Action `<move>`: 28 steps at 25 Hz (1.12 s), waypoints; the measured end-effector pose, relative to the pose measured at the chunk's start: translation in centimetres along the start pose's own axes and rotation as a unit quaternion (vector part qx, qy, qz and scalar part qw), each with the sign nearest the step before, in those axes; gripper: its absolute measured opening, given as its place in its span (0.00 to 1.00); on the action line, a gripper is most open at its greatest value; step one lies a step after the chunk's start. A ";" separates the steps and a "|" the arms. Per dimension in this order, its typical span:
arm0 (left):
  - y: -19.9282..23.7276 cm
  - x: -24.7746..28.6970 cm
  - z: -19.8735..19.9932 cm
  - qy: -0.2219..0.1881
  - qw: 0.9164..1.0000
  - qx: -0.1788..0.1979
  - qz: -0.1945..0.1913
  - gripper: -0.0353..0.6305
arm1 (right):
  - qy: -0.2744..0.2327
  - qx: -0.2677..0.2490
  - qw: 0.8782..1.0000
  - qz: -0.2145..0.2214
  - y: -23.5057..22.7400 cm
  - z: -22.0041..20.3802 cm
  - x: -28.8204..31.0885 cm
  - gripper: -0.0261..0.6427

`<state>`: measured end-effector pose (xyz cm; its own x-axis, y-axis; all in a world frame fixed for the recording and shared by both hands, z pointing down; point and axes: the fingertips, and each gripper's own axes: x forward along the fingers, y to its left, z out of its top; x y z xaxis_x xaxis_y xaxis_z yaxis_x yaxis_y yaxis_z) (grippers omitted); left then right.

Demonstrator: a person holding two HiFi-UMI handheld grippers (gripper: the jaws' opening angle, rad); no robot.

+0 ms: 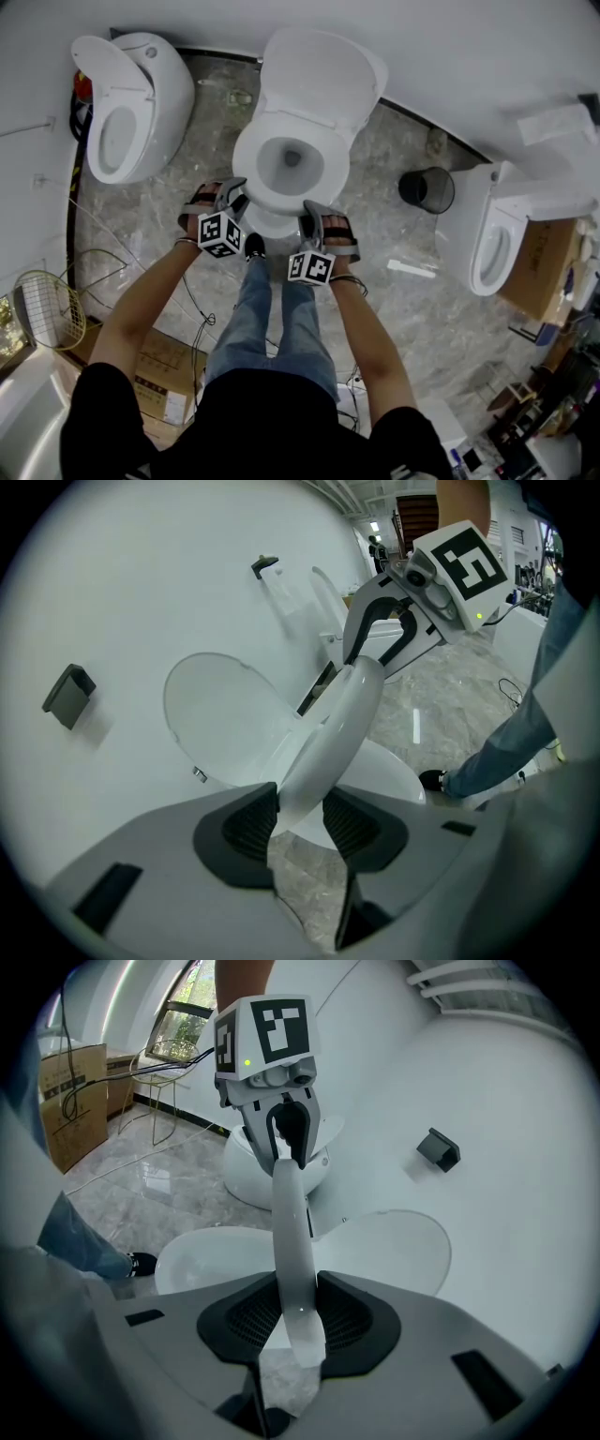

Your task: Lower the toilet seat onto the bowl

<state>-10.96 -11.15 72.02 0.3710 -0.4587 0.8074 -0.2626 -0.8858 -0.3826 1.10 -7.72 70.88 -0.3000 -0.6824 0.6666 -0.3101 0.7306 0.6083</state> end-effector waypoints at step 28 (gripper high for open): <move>-5.4 1.5 -3.8 0.032 0.999 0.017 -0.009 0.32 | 0.014 -0.027 0.999 0.042 6.9 -1.2 0.7 0.25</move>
<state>-12.32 -6.78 77.00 0.3177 -0.4376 0.8412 -0.2246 -0.8966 -0.3816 -0.15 -3.11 76.11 -0.2974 -0.6179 0.7278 -0.2354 0.7862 0.5714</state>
